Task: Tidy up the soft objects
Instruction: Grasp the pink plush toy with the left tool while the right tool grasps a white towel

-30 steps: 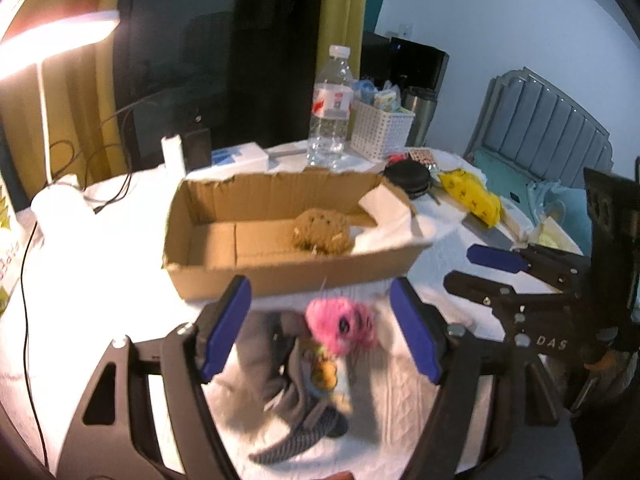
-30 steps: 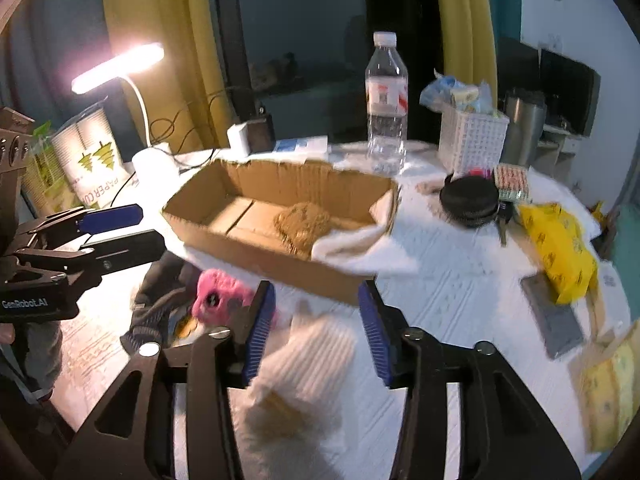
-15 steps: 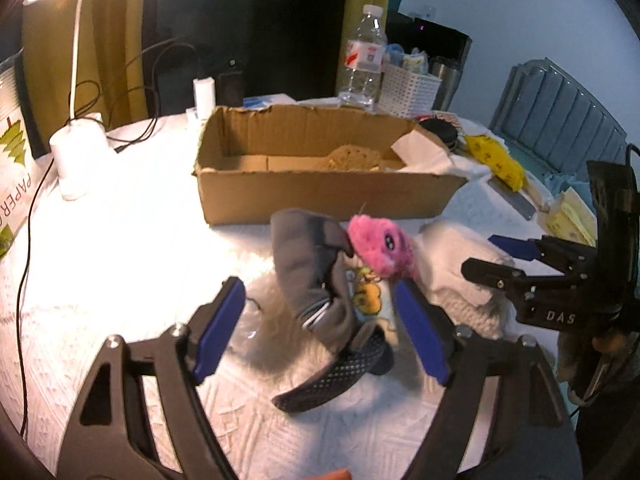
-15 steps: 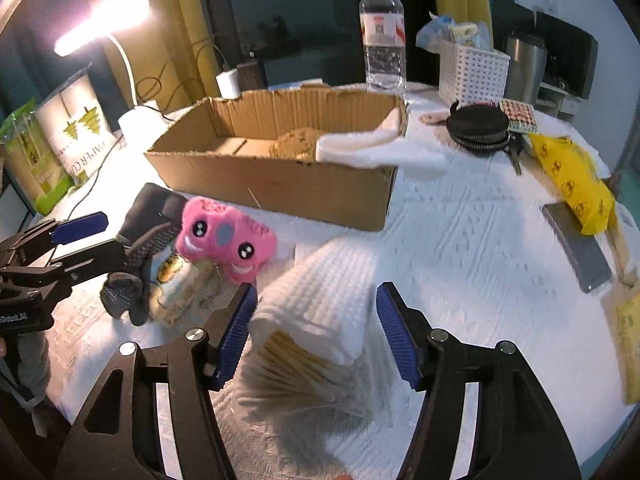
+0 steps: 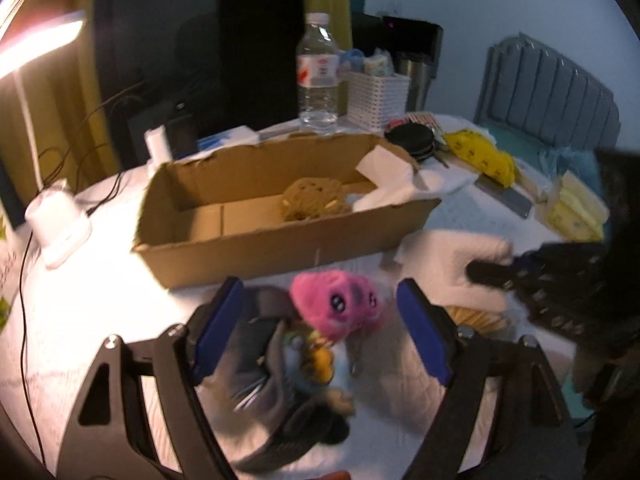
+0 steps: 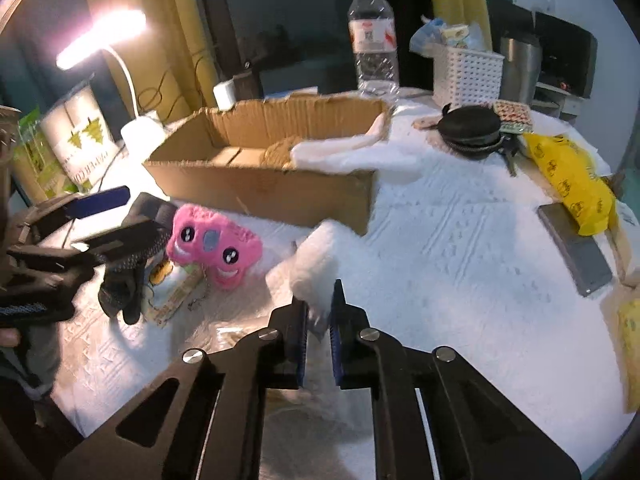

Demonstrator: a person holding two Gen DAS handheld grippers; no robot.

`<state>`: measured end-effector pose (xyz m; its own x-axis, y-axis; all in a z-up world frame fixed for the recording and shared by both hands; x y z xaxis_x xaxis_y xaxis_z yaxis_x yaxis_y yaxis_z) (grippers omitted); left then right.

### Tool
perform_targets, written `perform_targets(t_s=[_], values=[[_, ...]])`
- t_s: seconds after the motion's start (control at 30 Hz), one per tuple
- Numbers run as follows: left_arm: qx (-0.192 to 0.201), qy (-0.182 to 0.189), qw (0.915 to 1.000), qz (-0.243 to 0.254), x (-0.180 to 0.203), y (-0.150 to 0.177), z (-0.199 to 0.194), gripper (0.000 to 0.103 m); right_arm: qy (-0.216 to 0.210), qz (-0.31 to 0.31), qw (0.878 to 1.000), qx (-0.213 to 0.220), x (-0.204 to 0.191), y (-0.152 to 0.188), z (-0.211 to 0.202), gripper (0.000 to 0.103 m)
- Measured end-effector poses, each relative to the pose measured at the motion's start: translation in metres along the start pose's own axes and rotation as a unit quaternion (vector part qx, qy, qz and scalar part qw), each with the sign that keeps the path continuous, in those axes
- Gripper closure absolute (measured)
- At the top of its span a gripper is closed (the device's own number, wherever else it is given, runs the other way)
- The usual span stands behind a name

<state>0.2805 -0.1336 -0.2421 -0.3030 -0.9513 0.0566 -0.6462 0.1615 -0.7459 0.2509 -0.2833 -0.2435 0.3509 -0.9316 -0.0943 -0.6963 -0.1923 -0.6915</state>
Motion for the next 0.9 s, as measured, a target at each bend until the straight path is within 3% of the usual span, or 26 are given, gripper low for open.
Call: perform_targets(t_s=[0.2,0.37,0.43,0.5,0.57,0.7,0.9], values=[[-0.037,-0.02,0.9975,0.057,0.024,0.006,0.034,0.023,-0.006,0.014,1.0,0.022,0.02,-0.004,-0.017,0.092],[-0.065,-0.032,0.9952,0.066,0.027,0.019,0.051,0.024,-0.008,0.019,0.999,0.028,0.027,-0.002,-0.021,0.092],[-0.07,-0.031,0.9949,0.065,0.027,0.022,0.053,0.035,-0.008,0.02,0.999,0.03,0.028,-0.002,-0.023,0.092],[-0.072,-0.023,0.9955,0.058,0.025,0.023,0.052,0.038,-0.008,0.021,0.999,0.033,0.029,-0.002,-0.025,0.092],[-0.065,-0.025,0.9962,0.054,0.023,0.02,0.047,0.059,-0.008,0.018,0.999,0.039,0.028,-0.004,-0.029,0.092],[-0.055,-0.005,0.998,0.029,0.019,0.014,0.037,0.068,-0.006,0.014,0.999,0.05,0.023,-0.008,-0.038,0.092],[-0.038,0.038,0.9985,0.003,0.015,0.01,0.02,0.071,0.0,0.002,0.998,0.061,0.013,-0.018,-0.05,0.092]])
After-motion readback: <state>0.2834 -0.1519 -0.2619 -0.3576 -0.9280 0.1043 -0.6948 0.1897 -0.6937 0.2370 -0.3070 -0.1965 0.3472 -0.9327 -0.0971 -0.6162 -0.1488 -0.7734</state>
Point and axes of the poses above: each gripper's, at about its wrist camera, not at the fingertips, and z roughly the way its jaws point, x to its right, y to its underside, the point moved 8 cm from there along z, roughly the way its jaws point, and after that the axes turned 3 degrees about -z, right-handed, at the moved point
